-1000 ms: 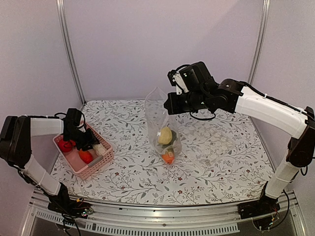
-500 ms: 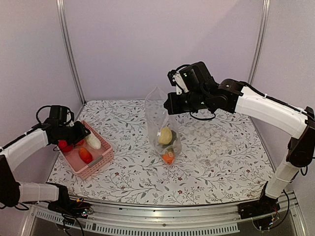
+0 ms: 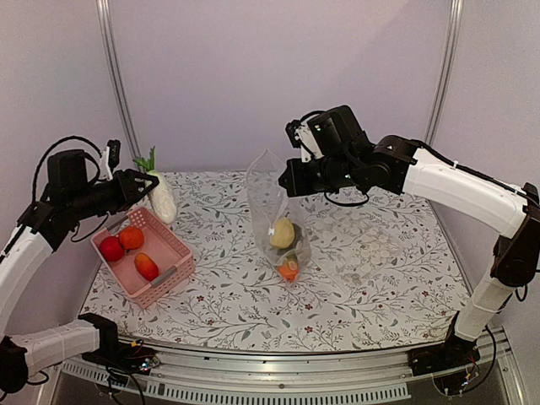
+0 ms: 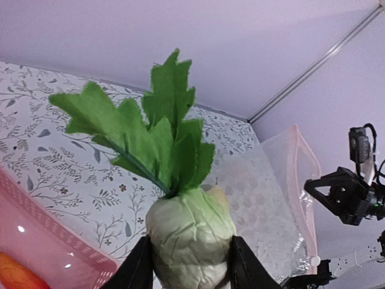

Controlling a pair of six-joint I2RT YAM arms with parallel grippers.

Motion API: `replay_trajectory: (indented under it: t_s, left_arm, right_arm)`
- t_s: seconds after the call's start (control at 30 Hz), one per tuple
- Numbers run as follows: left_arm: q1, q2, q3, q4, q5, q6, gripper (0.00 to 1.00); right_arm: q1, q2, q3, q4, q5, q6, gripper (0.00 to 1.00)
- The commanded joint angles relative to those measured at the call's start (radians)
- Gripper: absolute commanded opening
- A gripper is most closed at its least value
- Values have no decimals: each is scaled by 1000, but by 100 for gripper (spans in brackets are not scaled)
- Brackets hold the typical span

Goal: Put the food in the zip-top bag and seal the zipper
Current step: Pick up the fake vegetable from the bin, then place the fake vegetable in the zipper food storage bag.

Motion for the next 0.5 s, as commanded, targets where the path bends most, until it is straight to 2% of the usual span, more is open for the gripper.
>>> replay_trajectory:
  t_s: [0.0,0.13,0.33,0.47]
  left_arm:
    - [-146,54,102,45,82,59,35]
    - [-266,138,187,93,106,78,35]
    - [-418,260,299,149,27,133,35]
    - [-490,315,326,278,-2,128,35]
  right_arm:
    - [-4,10,10,35,-28,11,0]
    - [-4,6,8,36,-32,10,0]
    - [-3,2,7,43,-40,6,0]
    - [-2,0,4,46,-45,7,0]
